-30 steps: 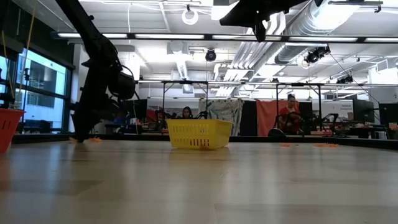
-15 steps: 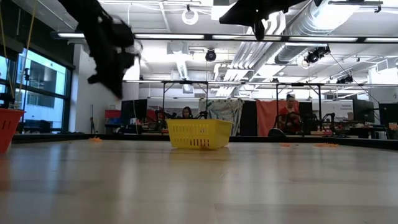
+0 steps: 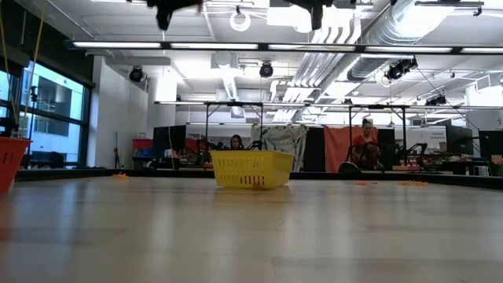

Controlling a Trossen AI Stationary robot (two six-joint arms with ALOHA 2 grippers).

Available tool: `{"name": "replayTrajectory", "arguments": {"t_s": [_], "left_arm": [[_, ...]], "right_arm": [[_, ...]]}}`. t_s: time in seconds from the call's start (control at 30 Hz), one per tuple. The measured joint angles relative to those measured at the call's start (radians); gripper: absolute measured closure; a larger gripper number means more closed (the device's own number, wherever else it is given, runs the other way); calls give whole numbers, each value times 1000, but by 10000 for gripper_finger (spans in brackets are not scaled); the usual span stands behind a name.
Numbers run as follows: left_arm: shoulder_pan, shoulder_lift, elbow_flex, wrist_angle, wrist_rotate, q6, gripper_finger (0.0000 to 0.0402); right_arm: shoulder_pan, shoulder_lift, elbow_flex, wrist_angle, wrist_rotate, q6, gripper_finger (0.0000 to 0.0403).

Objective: Sort Halloween decoration
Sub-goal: Put the orange spider toy into the red bin

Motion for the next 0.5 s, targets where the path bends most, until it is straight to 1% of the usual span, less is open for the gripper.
{"name": "replayTrajectory", "arguments": {"t_s": [0.17,0.23,0.37,0.5], "left_arm": [[-185,18,0,108,-41,66,401],[-241,34,0,136,-82,68,401],[-303,65,0,197,-140,79,401],[-316,87,0,223,-146,83,401]], "right_arm": [[0,0,0,27,-69,-29,402],[0,0,0,27,-94,-27,402],[0,0,0,27,-125,-28,402],[0,0,0,27,-127,-28,402]]}}
